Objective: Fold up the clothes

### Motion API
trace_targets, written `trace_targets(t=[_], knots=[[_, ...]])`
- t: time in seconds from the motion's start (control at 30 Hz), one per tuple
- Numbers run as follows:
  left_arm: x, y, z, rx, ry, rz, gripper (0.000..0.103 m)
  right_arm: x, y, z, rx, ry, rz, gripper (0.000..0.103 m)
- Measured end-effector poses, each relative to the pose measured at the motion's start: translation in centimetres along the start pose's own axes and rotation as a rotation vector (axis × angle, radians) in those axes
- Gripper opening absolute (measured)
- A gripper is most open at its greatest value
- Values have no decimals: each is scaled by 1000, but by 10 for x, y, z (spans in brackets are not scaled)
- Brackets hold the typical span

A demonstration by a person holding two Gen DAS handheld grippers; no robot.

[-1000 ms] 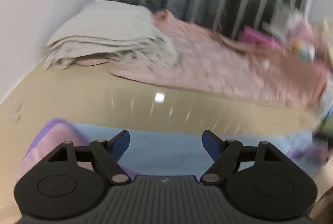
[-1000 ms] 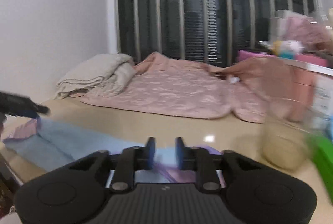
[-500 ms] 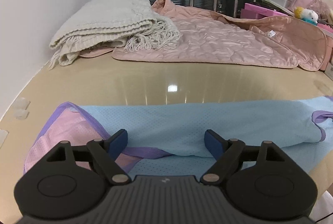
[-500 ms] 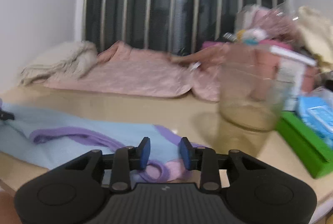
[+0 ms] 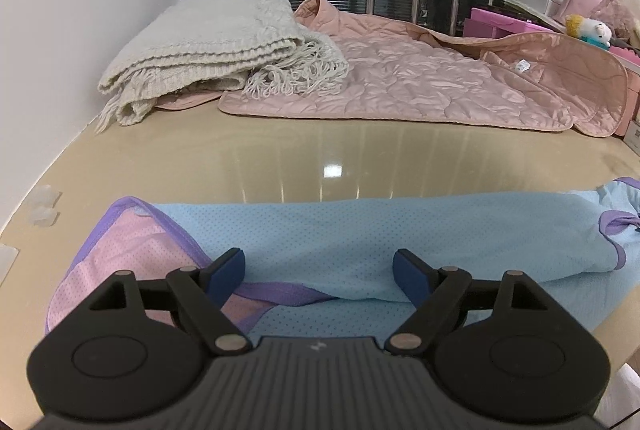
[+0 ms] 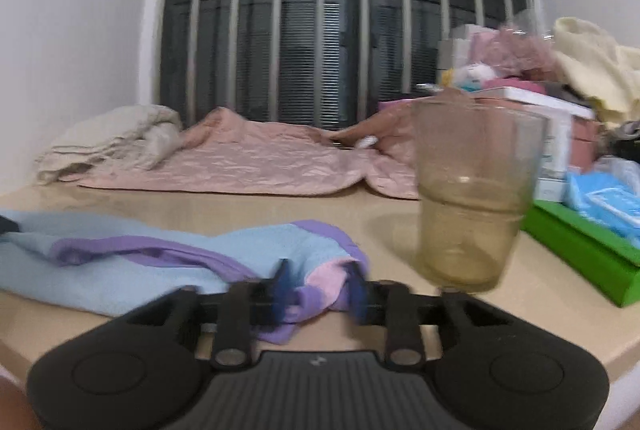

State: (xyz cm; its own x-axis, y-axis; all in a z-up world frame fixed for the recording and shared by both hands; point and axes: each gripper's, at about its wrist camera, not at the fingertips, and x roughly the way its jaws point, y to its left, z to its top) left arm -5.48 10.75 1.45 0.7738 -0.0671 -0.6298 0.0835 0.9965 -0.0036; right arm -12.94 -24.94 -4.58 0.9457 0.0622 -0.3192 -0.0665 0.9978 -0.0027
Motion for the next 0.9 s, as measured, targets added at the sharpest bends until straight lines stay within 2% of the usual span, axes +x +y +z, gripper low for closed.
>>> trace_targets(t=[0.17,0.4,0.47,0.57,0.63,0.67,0.73,0.77,0.83,0.9], knots=[[-27,10,1,-74,-45,-29,82,-5,28,35,11,-15,107,12],[-74,31,-2,-156,-138,-11,83,-13,67,84,26,-37,260,12],[-83,37,-5,-186,-146,-4,83,-9,110,83,-6,-4,329,13],[-92,47,-13,-252,-138,10,83,7,166,68,-45,74,348,13],[-95,49,-18,-266,-135,11,83,21,190,57,-46,144,341,22],[-96,50,-20,-269,-135,11,83,22,194,54,-53,148,345,25],[-99,51,-23,-274,-137,15,83,21,200,49,-66,144,356,48],[-98,52,-24,-278,-138,19,83,14,197,52,-60,128,376,53],[-95,54,-24,-296,-135,19,83,-2,188,60,-42,94,422,55],[-92,57,-26,-317,-132,18,83,-26,165,69,-12,5,456,53]])
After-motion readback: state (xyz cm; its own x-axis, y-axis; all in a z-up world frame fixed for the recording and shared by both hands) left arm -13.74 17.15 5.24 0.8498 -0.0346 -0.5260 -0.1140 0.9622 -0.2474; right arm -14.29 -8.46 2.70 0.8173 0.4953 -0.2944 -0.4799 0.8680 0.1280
